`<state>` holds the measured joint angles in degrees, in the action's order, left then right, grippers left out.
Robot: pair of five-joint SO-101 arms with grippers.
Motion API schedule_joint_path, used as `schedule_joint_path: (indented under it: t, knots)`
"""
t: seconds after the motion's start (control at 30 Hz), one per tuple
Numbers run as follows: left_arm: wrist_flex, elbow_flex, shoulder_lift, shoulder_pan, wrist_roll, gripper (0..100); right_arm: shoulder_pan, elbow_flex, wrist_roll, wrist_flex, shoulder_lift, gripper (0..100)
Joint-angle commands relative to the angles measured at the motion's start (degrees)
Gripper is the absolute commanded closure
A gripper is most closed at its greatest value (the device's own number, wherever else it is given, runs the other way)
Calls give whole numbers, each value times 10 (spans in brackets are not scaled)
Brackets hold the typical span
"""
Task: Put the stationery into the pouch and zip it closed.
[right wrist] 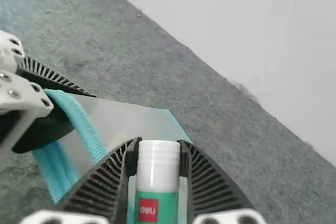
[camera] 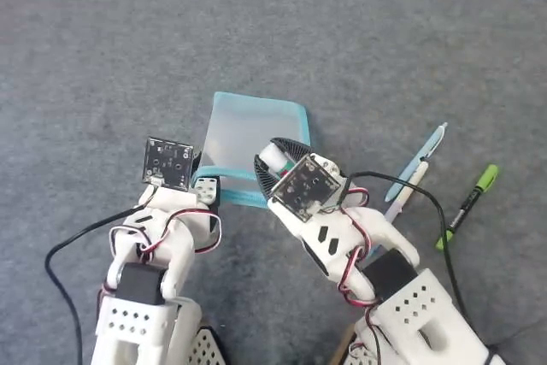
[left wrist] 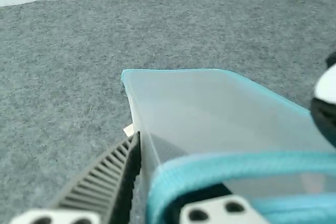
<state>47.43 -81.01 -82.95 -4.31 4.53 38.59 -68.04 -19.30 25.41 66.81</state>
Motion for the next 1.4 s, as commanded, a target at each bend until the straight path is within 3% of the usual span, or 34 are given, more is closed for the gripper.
schedule_joint_path:
  t: [0.0, 0.2, 0.37, 0.57, 0.77, 0.93, 1.07, 1.17, 1.37]
  knots:
    - [2, 31, 3, -2, 6, 988, -107, 64, -22, 28, -9, 991]
    - [-7, 18, 4, -3, -9, 988, -398, 77, -33, 80, -55, 991]
    - [-10, 7, 1, -1, -10, 988, -490, 110, -95, 102, -208, 991]
    - [-9, 3, 1, -1, -11, 988, -623, 232, -71, 131, -413, 991]
    - [-8, 1, 3, -1, -11, 988, -703, 391, -71, 208, -633, 991]
    - [-10, -5, 0, -1, -11, 988, -723, 488, -98, 228, -785, 982]
    - [-10, -6, 0, -1, -11, 988, -740, 535, -108, 228, -871, 865]
    - [-10, -6, 0, -1, -11, 988, -757, 552, -109, 228, -883, 802]
    - [-11, -6, 1, -1, -24, 988, -785, 550, -128, 286, -790, 801]
